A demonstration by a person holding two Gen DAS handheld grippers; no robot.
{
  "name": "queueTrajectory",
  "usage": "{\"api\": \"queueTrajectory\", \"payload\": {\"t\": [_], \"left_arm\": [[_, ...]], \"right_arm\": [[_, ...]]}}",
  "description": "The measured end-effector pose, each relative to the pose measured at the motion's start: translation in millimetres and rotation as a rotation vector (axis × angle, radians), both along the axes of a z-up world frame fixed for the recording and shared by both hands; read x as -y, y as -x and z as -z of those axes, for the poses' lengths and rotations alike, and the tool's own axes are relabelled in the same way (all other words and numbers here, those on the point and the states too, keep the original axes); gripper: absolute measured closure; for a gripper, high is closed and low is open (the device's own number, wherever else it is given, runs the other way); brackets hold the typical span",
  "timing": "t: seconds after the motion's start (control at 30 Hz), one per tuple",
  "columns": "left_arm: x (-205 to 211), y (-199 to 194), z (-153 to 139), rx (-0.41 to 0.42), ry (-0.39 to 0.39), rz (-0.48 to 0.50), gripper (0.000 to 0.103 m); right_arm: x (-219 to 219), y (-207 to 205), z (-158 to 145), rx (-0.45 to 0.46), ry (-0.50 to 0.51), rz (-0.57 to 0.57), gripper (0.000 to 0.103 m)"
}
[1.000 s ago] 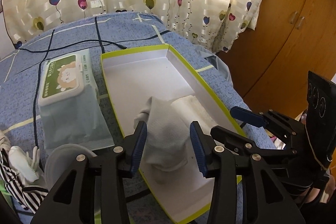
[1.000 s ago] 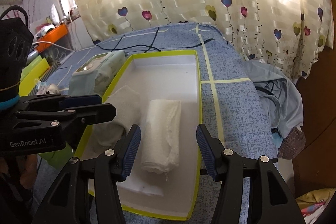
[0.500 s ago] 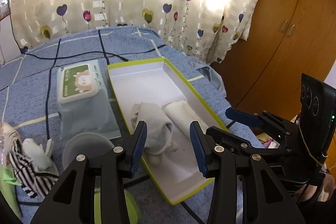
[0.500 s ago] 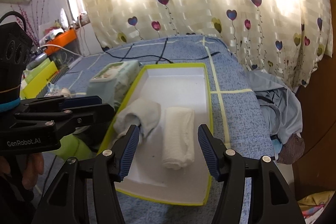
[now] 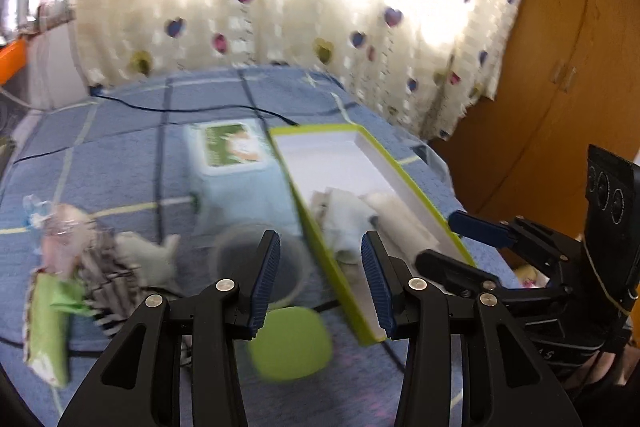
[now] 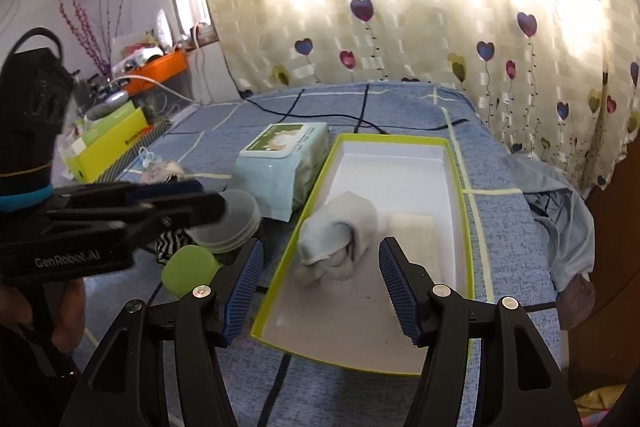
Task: Organize soft objects
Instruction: 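Move both grippers back over the remaining pile of soft items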
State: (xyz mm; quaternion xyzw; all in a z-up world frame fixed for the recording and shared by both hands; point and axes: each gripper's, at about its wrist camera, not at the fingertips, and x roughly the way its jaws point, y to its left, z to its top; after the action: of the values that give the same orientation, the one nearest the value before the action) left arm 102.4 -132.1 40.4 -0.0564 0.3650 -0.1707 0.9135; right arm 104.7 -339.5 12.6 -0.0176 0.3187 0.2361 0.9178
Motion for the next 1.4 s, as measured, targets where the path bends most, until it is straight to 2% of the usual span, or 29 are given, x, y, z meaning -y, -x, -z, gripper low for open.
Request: {"api": "queueTrajectory", "payload": {"t": [0.17,0.3,0.93,1.4], "left_arm": [[-23.3,6.3,2.0,-0.013,0.032,-0.032,0.059],[-35.7,11.7,1.4,0.002,0.024,-0.047,0.059],[-76.0,25.1,21.3,-0.032,0.051,-0.114,0.059],[-98.5,35.4,32.0,-0.049,0.079,-0.136,0.059]], "right_arm": [[-13.5,4.2,-5.7,0.012,0.002,-0.023,0.043],[-27.1,7.5,-7.7,0.016,0.015,-0.04,0.043],[-74.7,18.2,-9.9,0.014,0.036,-0.124,0.043],[-92.0,24.3,-11.1,0.024,0.046,-0.165,0.043]]}}
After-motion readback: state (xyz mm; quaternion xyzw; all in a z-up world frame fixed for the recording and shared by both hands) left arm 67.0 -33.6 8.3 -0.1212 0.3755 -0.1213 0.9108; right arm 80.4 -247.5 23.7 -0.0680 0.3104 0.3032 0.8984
